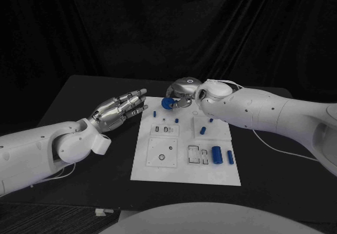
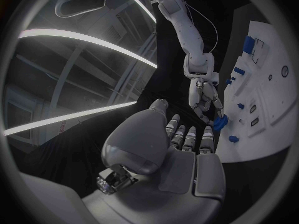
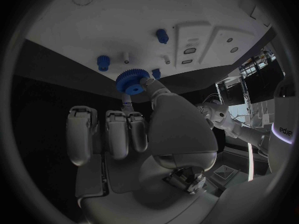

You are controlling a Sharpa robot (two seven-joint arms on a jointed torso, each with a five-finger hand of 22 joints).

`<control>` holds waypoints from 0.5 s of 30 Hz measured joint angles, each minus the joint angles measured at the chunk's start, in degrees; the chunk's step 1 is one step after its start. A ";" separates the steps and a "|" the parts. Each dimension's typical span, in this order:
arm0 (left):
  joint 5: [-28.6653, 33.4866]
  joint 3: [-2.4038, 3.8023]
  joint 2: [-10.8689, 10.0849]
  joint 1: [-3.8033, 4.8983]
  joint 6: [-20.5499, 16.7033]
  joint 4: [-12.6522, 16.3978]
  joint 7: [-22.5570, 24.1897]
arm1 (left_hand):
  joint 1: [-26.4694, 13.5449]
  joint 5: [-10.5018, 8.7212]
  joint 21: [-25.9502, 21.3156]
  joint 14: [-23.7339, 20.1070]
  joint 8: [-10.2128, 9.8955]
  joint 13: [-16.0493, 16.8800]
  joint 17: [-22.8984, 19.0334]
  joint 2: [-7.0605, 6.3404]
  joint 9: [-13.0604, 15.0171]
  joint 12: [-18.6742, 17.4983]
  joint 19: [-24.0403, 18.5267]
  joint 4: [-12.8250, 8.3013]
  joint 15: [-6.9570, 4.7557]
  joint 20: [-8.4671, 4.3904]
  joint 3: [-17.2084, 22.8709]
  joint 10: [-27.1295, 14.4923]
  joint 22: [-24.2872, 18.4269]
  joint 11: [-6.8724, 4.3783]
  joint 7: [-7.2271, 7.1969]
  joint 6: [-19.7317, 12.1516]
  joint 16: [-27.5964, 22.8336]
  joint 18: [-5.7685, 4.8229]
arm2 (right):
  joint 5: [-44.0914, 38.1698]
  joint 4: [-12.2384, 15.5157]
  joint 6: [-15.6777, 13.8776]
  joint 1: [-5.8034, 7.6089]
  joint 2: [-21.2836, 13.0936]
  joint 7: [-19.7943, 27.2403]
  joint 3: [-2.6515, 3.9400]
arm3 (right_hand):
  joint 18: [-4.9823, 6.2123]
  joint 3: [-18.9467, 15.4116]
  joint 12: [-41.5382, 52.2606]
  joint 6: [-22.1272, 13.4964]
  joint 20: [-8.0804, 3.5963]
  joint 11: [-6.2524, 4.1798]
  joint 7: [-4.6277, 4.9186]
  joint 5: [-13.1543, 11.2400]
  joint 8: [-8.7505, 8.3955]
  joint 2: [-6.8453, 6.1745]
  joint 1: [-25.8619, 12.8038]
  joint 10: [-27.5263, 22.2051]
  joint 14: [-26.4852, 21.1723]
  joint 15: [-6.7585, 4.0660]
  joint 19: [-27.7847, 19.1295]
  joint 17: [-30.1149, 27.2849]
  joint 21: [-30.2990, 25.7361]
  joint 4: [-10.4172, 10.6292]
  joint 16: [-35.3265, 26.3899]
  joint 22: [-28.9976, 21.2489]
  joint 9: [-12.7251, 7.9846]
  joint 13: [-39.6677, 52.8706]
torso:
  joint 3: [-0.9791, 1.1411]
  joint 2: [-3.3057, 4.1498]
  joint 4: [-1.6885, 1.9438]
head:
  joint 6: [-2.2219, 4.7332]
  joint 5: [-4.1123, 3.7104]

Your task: Assemble the parts on the task board

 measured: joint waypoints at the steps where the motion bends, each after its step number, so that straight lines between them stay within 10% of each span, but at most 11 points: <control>1: 0.00 0.00 0.03 0.00 0.04 -0.05 -0.03 | 0.00 0.00 0.00 0.00 0.00 0.00 0.00 0.00 0.00 0.00 0.00 -0.01 0.00 0.00 0.01 0.00 0.00 0.00 0.00 0.00 0.00 0.00 | 0.03 0.07 0.02 0.00 -0.12 -0.03 0.00 | 0.00 0.00 0.00 0.00 0.00 0.00 0.00 0.05 0.00 0.00 0.00 0.00 0.00 0.00 0.00 0.00 0.00 0.00 0.00 0.00 0.00 0.00 | 0.00 0.01 0.00 | 0.00 -0.03; 15: 0.00 0.00 0.29 0.00 0.51 -0.51 -0.36 | 0.00 0.00 0.00 0.00 0.00 -0.01 0.00 0.00 0.00 0.00 0.00 -0.01 0.00 0.00 0.33 0.00 0.00 0.00 0.21 -0.21 0.00 0.01 | 0.26 0.62 2.79 0.00 -0.97 -1.40 -0.01 | 0.00 0.22 0.00 -0.09 0.00 0.00 -0.09 0.12 0.01 -0.46 -0.45 0.00 0.00 0.00 0.00 0.00 0.00 0.23 0.00 -0.01 0.00 -0.01 | 0.01 0.02 0.03 | 0.00 -0.13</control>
